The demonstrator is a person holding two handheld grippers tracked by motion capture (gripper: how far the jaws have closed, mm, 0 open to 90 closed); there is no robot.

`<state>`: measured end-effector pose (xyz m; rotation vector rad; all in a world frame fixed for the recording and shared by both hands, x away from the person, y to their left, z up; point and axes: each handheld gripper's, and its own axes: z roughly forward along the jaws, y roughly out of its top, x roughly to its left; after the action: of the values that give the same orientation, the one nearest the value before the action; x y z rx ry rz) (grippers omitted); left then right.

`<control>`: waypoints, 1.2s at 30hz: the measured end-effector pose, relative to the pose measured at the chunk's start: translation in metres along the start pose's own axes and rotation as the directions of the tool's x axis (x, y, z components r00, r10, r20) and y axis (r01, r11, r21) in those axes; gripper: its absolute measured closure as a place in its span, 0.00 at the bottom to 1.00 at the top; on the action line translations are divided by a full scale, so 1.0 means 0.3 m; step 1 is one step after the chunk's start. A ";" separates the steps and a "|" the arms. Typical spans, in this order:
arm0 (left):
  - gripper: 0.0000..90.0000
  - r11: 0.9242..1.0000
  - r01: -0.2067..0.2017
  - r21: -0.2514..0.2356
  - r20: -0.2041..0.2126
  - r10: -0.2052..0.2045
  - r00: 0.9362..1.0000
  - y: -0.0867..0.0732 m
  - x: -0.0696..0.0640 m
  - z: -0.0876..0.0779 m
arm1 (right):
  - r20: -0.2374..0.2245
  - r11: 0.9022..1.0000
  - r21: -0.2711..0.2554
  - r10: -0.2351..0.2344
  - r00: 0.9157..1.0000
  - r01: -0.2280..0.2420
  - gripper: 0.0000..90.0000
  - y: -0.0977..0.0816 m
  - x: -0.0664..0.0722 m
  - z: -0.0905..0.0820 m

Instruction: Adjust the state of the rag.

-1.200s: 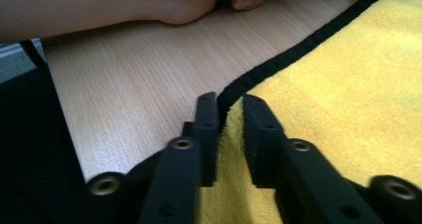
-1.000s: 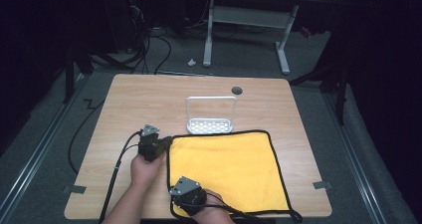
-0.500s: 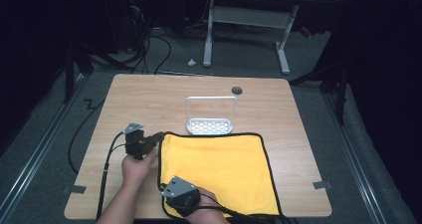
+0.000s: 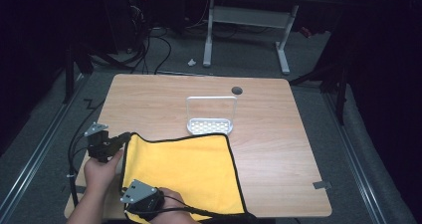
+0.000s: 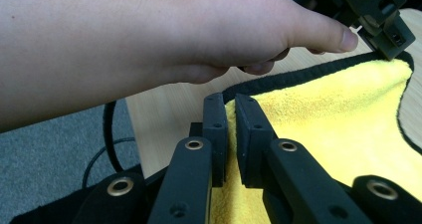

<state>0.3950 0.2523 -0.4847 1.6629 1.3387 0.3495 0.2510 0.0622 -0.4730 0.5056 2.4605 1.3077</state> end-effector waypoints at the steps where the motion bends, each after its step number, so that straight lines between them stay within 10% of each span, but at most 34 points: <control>1: 0.97 1.000 0.008 -0.004 0.005 -0.008 1.000 0.003 -0.005 -0.001 | 0.000 1.000 -0.005 -0.002 1.000 0.002 0.94 0.002 0.001 -0.002; 11: 0.96 0.999 -0.034 -0.001 0.016 0.034 0.999 0.041 -0.210 0.123 | 0.098 0.999 -0.030 0.034 0.995 -0.032 0.94 -0.063 -0.099 -0.191; 23: 0.96 0.996 -0.090 0.026 0.054 0.089 0.995 0.058 -0.468 0.283 | 0.223 0.992 0.006 0.123 0.967 -0.128 0.94 -0.284 -0.235 -0.422; 36: 0.96 0.989 -0.142 0.048 0.069 0.139 0.988 0.063 -0.608 0.365 | 0.286 0.982 0.012 0.178 0.942 -0.189 0.94 -0.400 -0.295 -0.525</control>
<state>0.4178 0.0406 -0.4683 1.8030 1.1943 0.3410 0.2434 -0.1544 -0.4798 0.8865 2.2469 1.1608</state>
